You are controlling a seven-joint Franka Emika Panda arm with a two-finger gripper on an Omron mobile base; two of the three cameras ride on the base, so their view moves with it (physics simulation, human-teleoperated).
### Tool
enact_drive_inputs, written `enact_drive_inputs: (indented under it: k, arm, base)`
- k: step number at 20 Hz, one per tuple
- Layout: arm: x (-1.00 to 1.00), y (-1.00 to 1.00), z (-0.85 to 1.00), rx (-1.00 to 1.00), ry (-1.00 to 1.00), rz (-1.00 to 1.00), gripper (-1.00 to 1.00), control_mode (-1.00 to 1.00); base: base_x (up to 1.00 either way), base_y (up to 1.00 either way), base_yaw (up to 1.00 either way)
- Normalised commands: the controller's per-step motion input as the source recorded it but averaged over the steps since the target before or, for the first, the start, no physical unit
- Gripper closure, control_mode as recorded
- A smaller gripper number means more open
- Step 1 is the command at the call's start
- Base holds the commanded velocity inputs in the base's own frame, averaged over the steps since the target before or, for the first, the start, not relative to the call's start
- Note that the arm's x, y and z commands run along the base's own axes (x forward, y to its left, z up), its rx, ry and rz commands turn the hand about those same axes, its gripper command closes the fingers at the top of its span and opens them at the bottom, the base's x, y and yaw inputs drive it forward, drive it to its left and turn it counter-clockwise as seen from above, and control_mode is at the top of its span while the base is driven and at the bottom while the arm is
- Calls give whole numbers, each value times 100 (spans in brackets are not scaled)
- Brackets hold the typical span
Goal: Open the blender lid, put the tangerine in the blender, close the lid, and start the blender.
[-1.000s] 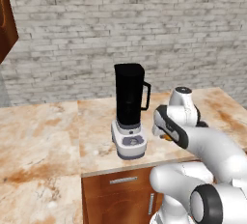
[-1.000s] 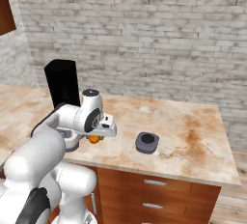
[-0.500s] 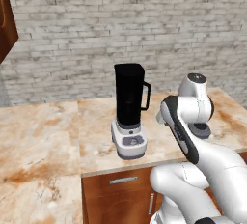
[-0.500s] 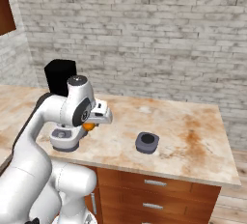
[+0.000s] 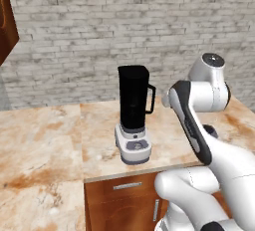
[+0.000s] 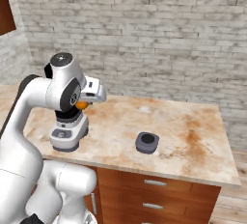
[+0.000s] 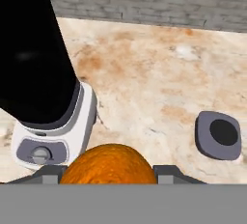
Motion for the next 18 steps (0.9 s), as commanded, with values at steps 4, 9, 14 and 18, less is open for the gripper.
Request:
enact_drive_inputs:
  k: [4,9,14,18]
  arm:
    - [-8,15,82,0,-9,0,100,-100]
    - [-17,18,66,0,-9,0,100,-100]
    - [-6,34,61,0,-9,0,100,-100]
    - [2,48,34,0,-4,0,100,-100]
  base:
    - [0,0,0]
    - [0,0,0]
    - [0,0,0]
    - [0,0,0]
